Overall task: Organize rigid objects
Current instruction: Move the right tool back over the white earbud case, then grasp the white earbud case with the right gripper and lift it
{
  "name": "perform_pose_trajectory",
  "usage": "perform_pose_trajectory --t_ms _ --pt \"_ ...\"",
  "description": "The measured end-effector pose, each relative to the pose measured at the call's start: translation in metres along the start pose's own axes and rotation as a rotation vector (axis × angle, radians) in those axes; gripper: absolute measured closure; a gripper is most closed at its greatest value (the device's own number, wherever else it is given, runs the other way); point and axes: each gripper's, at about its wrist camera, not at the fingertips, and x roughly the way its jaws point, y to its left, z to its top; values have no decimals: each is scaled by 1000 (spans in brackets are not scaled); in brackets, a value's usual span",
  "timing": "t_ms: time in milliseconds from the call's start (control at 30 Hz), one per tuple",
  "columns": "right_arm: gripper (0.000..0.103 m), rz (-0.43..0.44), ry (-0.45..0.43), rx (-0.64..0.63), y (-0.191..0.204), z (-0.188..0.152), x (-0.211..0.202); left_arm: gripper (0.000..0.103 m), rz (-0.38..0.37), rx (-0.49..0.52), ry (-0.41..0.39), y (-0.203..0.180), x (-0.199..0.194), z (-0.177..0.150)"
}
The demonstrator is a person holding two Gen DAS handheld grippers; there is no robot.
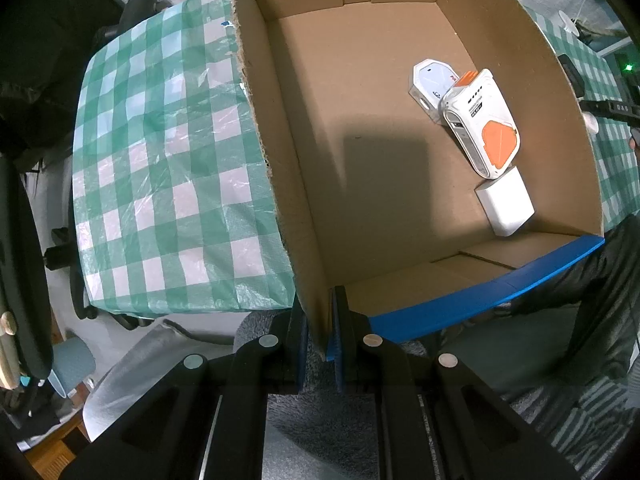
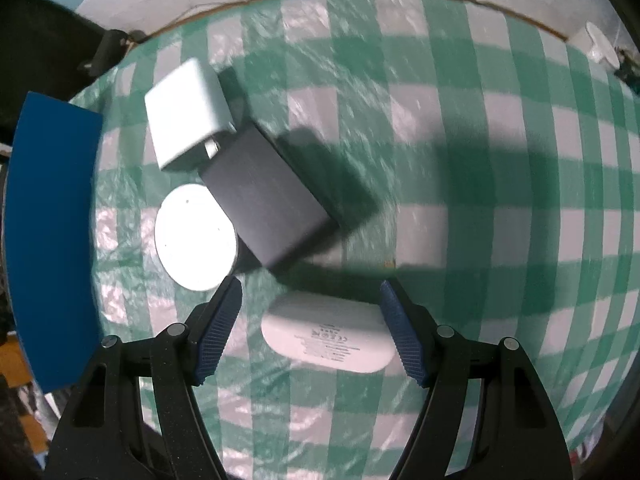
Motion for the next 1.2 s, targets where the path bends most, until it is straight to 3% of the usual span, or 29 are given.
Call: perform_pose_trajectory --t_ms 167,333,500,567,600,933,1200 --pt "30 -8 47 -86 10 -20 0 94 0 -5 -2 -3 0 3" --pt "31 -106 53 -205 36 -37 7 94 -1 -4 0 -4 0 4" --pt "56 -182 95 -216 47 -40 24 94 1 -3 5 -6 0 5" --pt "57 -196 81 -211 51 -40 24 93 2 -1 5 -6 1 6" --pt "65 -194 73 -211 51 -40 23 93 2 0 6 -7 0 6" --pt "66 -160 69 -202 88 -43 20 93 1 1 8 -7 0 7" --pt "66 -135 59 -206 123 -41 -5 93 -1 1 6 -8 2 8"
